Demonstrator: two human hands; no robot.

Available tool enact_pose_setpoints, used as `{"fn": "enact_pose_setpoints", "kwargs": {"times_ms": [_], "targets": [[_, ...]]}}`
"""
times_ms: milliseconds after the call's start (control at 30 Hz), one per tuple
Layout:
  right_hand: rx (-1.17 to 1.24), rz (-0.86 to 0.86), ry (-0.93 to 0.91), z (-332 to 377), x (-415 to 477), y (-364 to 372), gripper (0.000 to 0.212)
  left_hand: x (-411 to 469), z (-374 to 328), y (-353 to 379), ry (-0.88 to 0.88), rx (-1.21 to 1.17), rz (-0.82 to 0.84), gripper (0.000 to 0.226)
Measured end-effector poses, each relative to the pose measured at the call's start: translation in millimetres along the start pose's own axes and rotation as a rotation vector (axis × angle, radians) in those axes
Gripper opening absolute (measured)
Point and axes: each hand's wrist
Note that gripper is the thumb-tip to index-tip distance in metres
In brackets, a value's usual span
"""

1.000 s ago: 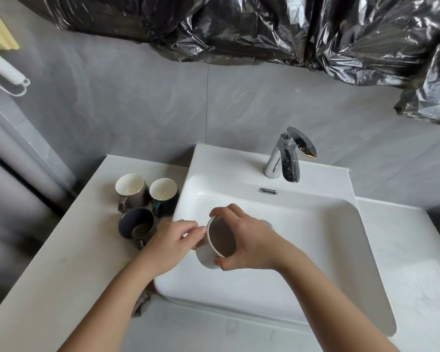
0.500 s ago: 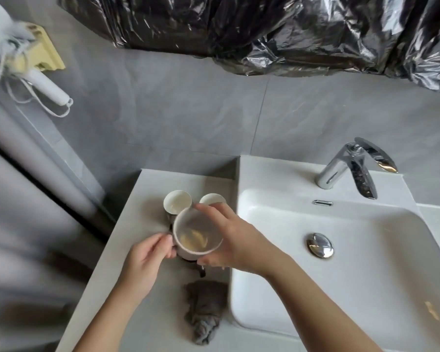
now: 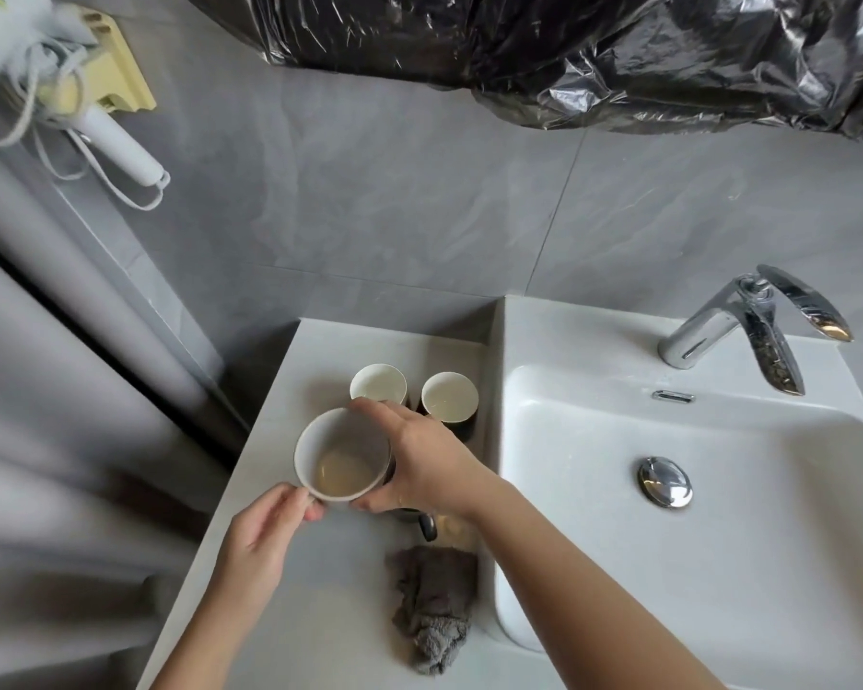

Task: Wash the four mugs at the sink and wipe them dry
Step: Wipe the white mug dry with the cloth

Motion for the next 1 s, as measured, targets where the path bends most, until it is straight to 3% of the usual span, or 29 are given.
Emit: {"fn": "enact_pose_setpoints", "kwargs": {"times_ms": [200,333,400,533,1000], "targets": [[-0.115,0.072,0.02,-14.9,12.0,24.3,0.096,3.3,16.3,-4.2,0.049,0.233,-0.016,0.037],[-0.157,0.121,0.034,-20.0,19.2,41.0,0.096,7.3,41.6,-10.3,-0.04,0.287,0.03,0.014],[-0.166,0.158,0.04,-21.6,22.2,46.8,0.095,8.7,51.7,-11.8,-0.075,0.316,0.046,0.027],[-0.259,0.228,0.019,-23.7,28.1,55.4,0.091,9.2,61.1,-10.0,-0.164,0.313,0.048,0.033],[-0.454,0.216,-0.027,-31.8,24.6,63.9,0.093,15.2,59.2,-7.3,-0.223,0.444,0.082,0.029]]}}
Point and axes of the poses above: each hand's wrist, its own x-axis towards the middle knuckle, its own y-axis out of the palm, z = x × y
